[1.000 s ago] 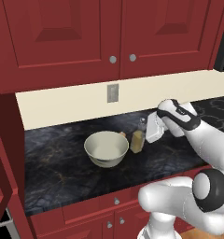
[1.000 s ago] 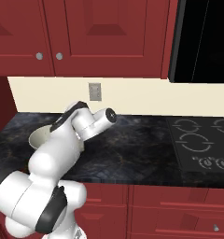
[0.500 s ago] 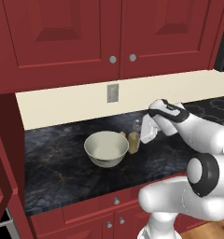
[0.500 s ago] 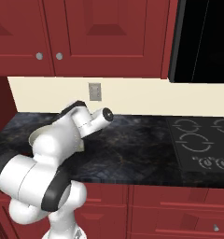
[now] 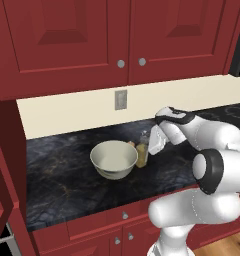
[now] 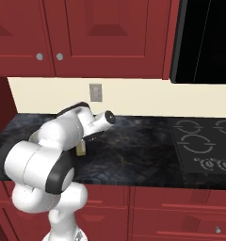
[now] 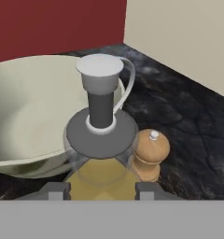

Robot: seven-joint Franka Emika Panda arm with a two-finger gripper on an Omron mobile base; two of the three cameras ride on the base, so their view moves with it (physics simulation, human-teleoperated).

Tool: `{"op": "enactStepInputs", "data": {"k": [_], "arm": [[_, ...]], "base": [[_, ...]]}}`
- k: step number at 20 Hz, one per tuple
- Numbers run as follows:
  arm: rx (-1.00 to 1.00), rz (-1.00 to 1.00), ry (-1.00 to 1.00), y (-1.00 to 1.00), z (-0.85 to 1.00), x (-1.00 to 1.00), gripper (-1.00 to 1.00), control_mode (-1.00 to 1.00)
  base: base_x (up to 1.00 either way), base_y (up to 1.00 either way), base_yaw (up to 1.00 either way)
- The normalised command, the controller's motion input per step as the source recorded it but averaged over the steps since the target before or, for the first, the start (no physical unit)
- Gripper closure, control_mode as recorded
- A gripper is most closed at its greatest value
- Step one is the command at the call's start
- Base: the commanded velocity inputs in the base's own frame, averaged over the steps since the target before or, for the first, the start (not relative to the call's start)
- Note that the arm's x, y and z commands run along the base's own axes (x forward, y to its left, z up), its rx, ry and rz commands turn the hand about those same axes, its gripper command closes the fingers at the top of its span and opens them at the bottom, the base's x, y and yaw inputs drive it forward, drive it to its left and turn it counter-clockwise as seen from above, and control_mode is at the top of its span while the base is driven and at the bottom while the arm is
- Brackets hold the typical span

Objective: Retrieve the bottle and the shaker from the cabinet and place them next to the mixing bowl on the counter. Then add garlic from the fridge to the mixing bowl.

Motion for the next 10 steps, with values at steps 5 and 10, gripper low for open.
{"op": "enactStepInputs", "data": {"k": [5,10], "arm": [[0.00,0.00,0.05,0.00,-0.32,0.03,1.00,-1.00],[0.00,0.00,0.01,0.00,-0.26,0.00,1.00,-1.00]], "base": [[0.00,0.00,0.00],[0.00,0.00,0.00]]}}
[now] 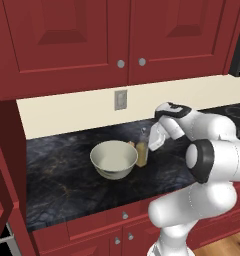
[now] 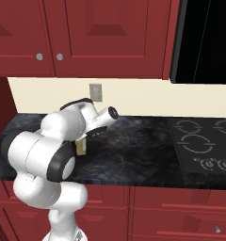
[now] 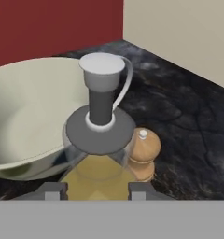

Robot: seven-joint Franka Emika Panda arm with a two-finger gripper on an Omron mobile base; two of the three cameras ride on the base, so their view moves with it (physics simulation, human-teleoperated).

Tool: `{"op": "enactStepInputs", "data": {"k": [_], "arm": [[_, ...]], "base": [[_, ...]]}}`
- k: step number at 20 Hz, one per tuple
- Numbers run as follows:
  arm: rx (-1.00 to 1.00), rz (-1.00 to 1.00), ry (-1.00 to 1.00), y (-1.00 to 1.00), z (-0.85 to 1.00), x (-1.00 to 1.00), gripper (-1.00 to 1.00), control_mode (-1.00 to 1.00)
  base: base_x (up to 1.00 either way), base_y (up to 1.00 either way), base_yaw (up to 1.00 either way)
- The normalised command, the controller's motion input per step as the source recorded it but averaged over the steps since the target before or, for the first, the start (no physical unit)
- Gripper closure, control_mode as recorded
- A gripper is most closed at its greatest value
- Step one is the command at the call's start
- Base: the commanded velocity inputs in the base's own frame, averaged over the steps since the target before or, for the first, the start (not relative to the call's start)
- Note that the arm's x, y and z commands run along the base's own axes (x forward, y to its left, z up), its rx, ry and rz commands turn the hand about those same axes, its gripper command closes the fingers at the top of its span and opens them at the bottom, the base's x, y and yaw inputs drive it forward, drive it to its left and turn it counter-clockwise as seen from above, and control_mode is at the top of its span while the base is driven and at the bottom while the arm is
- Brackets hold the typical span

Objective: Retrieve the bottle and the shaker from the cabinet and place them next to the mixing bowl on the counter. Then add garlic from the fridge to the mixing bowl.

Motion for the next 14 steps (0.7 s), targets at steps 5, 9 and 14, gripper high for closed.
{"op": "enactStepInputs", "data": {"k": [5,9,14], "arm": [[0.00,0.00,0.00,0.00,-0.01,-0.01,1.00,-1.00],[0.00,0.00,0.00,0.00,0.00,0.00,1.00,-1.00],[0.00,0.00,0.00,0.00,0.00,0.00,1.00,-1.00]], "base": [[0.00,0.00,0.00],[0.00,0.00,0.00],[0.00,0.00,0.00]]}}
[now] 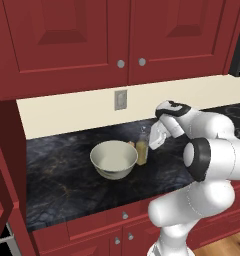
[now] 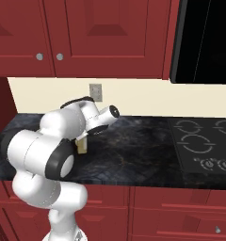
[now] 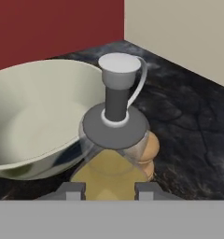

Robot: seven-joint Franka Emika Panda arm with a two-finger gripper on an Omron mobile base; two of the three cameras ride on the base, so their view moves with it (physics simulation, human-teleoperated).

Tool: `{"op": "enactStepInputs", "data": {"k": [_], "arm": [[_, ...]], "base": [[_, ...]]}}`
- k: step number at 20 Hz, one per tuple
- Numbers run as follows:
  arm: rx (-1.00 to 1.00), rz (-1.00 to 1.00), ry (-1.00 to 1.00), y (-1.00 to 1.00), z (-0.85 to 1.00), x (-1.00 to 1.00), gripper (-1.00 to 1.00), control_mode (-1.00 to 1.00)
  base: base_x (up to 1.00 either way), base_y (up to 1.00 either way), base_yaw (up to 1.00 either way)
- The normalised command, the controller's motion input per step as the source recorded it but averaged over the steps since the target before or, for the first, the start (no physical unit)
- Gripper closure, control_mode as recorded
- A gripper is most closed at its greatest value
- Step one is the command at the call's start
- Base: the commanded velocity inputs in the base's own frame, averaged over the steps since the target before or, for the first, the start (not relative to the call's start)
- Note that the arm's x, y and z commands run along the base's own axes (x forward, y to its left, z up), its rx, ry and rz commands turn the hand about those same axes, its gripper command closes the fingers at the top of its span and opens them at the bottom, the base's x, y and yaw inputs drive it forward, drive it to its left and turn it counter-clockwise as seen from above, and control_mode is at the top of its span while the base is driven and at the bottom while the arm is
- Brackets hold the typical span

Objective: Retrieve the bottle and the shaker from the cabinet and place them next to the mixing bowl on the counter. Then add garlic from the fridge to the mixing bowl.

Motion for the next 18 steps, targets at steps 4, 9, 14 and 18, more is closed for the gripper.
{"op": "enactStepInputs", "data": {"k": [4,9,14,18], "arm": [[0.00,0.00,0.00,0.00,0.00,0.00,-1.00,-1.00],[0.00,0.00,0.00,0.00,0.00,-0.02,-1.00,-1.00],[0.00,0.00,-0.01,0.00,0.00,-0.12,-1.00,-1.00],[0.00,0.00,-0.04,-0.01,0.02,-0.13,-1.00,-1.00]], "base": [[0.00,0.00,0.00],[0.00,0.00,0.00],[0.00,0.00,0.00],[0.00,0.00,0.00]]}}
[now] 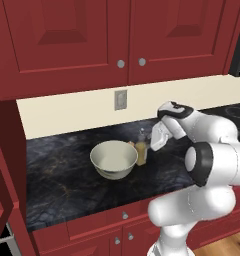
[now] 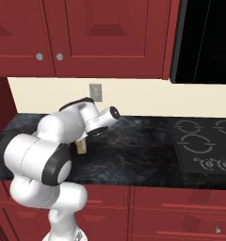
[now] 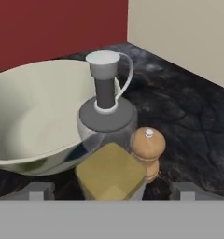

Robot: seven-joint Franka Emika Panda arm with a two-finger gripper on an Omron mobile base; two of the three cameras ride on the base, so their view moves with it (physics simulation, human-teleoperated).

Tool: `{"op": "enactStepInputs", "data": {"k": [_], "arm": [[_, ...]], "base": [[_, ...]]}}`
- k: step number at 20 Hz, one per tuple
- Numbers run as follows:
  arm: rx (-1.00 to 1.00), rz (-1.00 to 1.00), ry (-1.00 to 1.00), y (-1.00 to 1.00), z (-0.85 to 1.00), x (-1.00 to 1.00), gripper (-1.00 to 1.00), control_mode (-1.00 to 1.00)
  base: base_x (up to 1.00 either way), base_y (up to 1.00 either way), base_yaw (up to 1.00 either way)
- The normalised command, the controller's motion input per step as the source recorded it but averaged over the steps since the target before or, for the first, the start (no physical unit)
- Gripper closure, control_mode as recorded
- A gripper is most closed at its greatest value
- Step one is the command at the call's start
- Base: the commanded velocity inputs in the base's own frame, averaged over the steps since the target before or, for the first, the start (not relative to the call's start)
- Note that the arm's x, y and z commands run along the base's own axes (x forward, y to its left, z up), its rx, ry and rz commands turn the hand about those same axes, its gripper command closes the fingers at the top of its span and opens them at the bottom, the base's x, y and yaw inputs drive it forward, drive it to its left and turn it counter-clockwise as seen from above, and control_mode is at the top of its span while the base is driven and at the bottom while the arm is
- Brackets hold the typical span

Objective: Retrieve the bottle and the shaker from the cabinet and place them next to the mixing bowl on the counter. Then add garlic from the fridge to the mixing bowl.

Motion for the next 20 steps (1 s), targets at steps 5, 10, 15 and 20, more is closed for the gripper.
{"op": "enactStepInputs", "data": {"k": [5,10,15,20], "arm": [[0.00,0.00,-0.01,-0.20,0.21,-0.25,-1.00,-1.00],[0.00,-0.07,-0.01,-0.17,0.40,-0.32,-1.00,-1.00],[0.00,-0.37,0.00,-0.17,0.06,-0.61,-1.00,-1.00],[0.00,-0.46,0.00,-0.05,0.07,-0.76,-1.00,-1.00]], "base": [[0.00,0.00,0.00],[0.00,0.00,0.00],[0.00,0.00,0.00],[0.00,0.00,0.00]]}}
